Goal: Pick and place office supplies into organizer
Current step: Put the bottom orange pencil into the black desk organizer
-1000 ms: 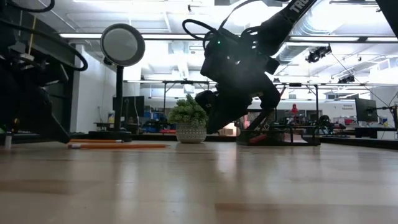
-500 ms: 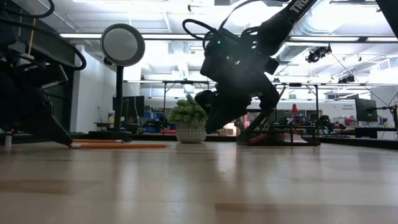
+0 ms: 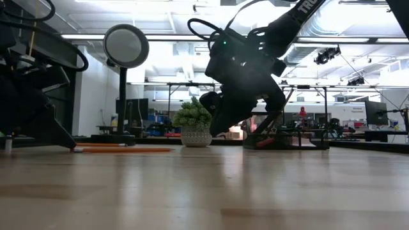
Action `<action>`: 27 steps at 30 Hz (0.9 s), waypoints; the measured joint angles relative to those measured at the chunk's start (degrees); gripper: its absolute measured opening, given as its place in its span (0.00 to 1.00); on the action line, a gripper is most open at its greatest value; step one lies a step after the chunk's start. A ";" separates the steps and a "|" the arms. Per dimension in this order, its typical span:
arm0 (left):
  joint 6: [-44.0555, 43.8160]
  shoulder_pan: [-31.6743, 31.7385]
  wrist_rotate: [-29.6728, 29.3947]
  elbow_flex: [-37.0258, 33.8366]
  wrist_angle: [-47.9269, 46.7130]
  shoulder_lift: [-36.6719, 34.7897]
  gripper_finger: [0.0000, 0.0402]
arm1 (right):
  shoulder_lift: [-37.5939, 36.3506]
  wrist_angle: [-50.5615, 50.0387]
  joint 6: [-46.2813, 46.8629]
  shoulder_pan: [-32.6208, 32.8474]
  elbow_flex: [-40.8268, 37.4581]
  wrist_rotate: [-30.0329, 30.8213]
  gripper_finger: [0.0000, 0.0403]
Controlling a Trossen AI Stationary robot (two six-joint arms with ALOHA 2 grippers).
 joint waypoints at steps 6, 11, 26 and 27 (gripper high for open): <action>-0.02 0.04 -0.05 0.00 0.00 0.72 0.29 | 0.00 0.02 0.00 0.00 0.01 0.00 0.00; -0.25 0.04 -0.07 0.00 0.27 2.64 0.29 | 0.00 0.03 0.02 -0.01 0.01 -0.02 0.00; 0.02 0.07 -0.47 0.00 2.28 3.63 0.29 | 0.00 0.06 0.02 0.00 0.01 -0.02 0.00; 0.02 0.07 -0.48 0.00 2.31 3.63 0.29 | 0.00 0.06 0.02 -0.02 0.01 0.00 0.00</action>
